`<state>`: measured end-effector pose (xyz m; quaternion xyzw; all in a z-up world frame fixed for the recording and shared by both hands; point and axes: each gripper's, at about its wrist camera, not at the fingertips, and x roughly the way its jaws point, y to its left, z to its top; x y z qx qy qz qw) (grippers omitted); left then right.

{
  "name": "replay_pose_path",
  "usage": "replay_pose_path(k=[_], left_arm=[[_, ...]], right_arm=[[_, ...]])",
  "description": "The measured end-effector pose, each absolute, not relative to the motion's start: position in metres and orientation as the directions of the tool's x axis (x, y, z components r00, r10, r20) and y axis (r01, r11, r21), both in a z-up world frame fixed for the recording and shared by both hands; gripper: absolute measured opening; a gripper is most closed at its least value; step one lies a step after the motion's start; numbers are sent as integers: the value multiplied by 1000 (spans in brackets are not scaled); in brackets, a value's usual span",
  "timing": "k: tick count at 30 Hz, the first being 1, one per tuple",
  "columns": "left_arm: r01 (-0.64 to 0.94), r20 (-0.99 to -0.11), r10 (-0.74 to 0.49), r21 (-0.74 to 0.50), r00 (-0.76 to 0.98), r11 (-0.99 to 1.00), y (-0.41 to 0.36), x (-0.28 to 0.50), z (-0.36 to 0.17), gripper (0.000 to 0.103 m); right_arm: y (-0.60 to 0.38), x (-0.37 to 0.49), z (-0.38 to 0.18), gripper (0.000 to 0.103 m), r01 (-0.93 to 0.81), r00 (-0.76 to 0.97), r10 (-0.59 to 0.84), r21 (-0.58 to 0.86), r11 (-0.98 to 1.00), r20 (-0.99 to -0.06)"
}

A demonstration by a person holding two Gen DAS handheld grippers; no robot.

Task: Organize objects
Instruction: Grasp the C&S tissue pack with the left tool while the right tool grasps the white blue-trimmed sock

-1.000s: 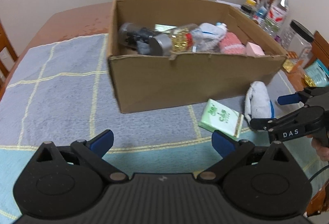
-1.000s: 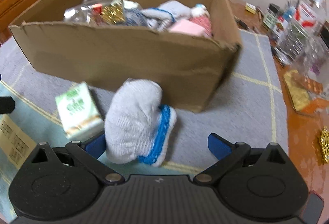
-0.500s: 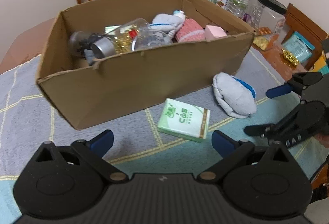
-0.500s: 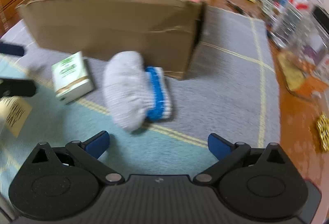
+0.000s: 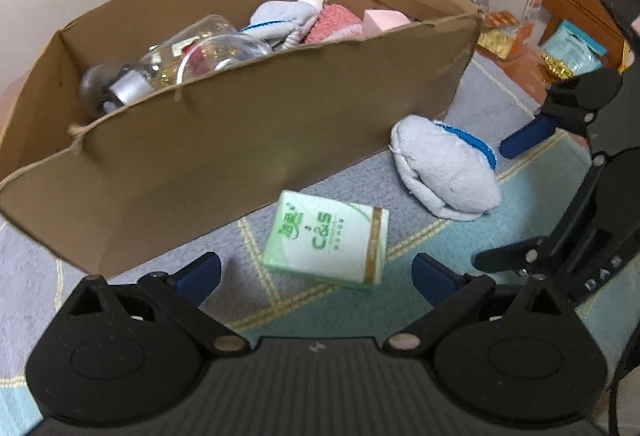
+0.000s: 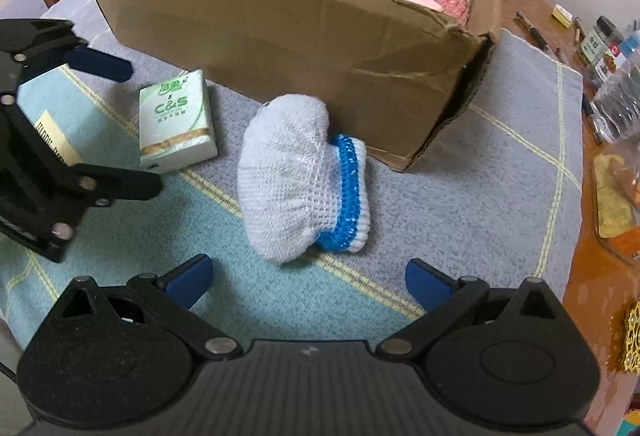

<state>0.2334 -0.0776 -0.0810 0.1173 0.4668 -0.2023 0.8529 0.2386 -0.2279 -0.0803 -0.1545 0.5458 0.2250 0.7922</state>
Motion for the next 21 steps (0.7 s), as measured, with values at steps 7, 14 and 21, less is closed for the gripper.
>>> replay_pose_path(k=[7,14,21], left_arm=[[492,-835,-254,23,489,871,-89,241,-89,88],[478,-831,-254,16,494,878,-81,240,-84,66],[408,-843,-212,10,495,913,-51,237,-84,66]], right_arm=[[-232,234,-81,103,-530,324,202,0,848,-924],[-230,241,-79,103,-544,290,188,0,839,-938],[-211,260,-79,103,-584,274,194,-2,812,-942]])
